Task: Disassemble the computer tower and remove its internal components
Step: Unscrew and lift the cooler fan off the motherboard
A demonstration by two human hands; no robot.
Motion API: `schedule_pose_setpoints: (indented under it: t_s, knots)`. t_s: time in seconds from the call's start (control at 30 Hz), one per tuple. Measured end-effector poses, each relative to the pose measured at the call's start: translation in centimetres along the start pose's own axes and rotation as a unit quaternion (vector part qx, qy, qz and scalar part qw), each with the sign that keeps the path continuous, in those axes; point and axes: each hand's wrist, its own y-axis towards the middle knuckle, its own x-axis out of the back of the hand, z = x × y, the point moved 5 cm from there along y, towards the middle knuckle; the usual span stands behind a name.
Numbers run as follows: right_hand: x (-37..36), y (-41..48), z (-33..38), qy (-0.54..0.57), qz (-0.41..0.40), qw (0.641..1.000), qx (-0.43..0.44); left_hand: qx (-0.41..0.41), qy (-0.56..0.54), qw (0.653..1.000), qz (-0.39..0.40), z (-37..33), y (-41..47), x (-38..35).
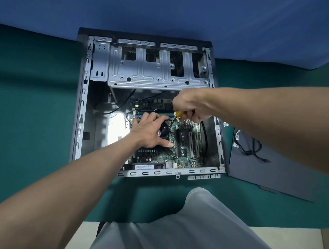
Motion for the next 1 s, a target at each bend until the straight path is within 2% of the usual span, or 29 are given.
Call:
schedule_pose_setpoints:
  t_s: [0.07, 0.13, 0.2, 0.27, 0.33, 0.4, 0.47, 0.53, 0.6, 0.67, 0.7, 0.77, 0.8, 0.87, 0.93, 1.0]
  knots:
    - [0.1, 0.3, 0.6, -0.099, 0.001, 0.995, 0.014, 0.0, -0.001, 1.0, -0.001, 0.0, 0.0, -0.1]
    - [0.2, -0.3, 1.8, -0.285, -0.044, 0.953, 0.091, 0.0, 0.0, 1.0, -0.001, 0.0, 0.1, -0.1]
    - [0.1, -1.5, 2.6, -0.432, -0.085, 0.877, 0.192, 0.001, 0.002, 1.0, -0.001, 0.0, 0.1, -0.1]
    - [-0.5, -2.5, 2.9, -0.559, -0.091, 0.775, 0.28, 0.003, 0.007, 1.0, -0.001, 0.0, 0.1, -0.1]
    - [-1.0, -2.9, 2.7, -0.619, -0.094, 0.696, 0.352, 0.003, 0.015, 1.0, 0.0, -0.1, 0.1, -0.1]
    - [-1.0, -2.8, 2.8, -0.598, -0.09, 0.698, 0.383, 0.002, 0.014, 1.0, -0.001, -0.2, 0.0, 0.0]
    - [-0.6, -2.4, 2.9, -0.559, -0.089, 0.73, 0.383, 0.0, 0.007, 1.0, -0.002, -0.1, 0.0, 0.0]
    - [-0.2, -1.8, 2.6, -0.478, -0.086, 0.803, 0.346, -0.002, 0.002, 1.0, -0.005, 0.0, -0.1, 0.0]
    - [0.1, -1.3, 2.2, -0.347, -0.086, 0.894, 0.27, -0.004, 0.004, 1.0, -0.007, 0.0, -0.1, 0.0]
    - [0.4, -0.4, 1.1, -0.168, -0.068, 0.974, 0.138, -0.005, 0.007, 1.0, -0.007, 0.0, 0.0, 0.0]
    - [0.2, -0.1, 0.5, -0.086, -0.036, 0.993, 0.068, -0.006, 0.006, 1.0, -0.008, 0.0, 0.0, 0.0]
    - [-0.4, 0.0, -0.2, -0.034, 0.02, 0.999, -0.008, -0.006, 0.003, 1.0, -0.008, 0.0, 0.0, 0.0]
    - [-0.5, 0.0, -0.1, -0.052, 0.025, 0.998, -0.011, -0.005, 0.003, 1.0, -0.008, 0.0, 0.0, 0.0]
    - [-0.2, -0.3, 0.5, -0.167, -0.016, 0.985, 0.037, -0.005, 0.007, 1.0, -0.009, 0.0, 0.0, -0.1]
    - [-0.2, -1.1, 1.2, -0.317, -0.067, 0.938, 0.12, -0.003, 0.007, 1.0, -0.007, -0.1, 0.0, -0.1]
    - [-0.7, -2.1, 1.5, -0.445, -0.087, 0.868, 0.205, -0.001, 0.008, 1.0, -0.006, -0.1, 0.0, -0.1]
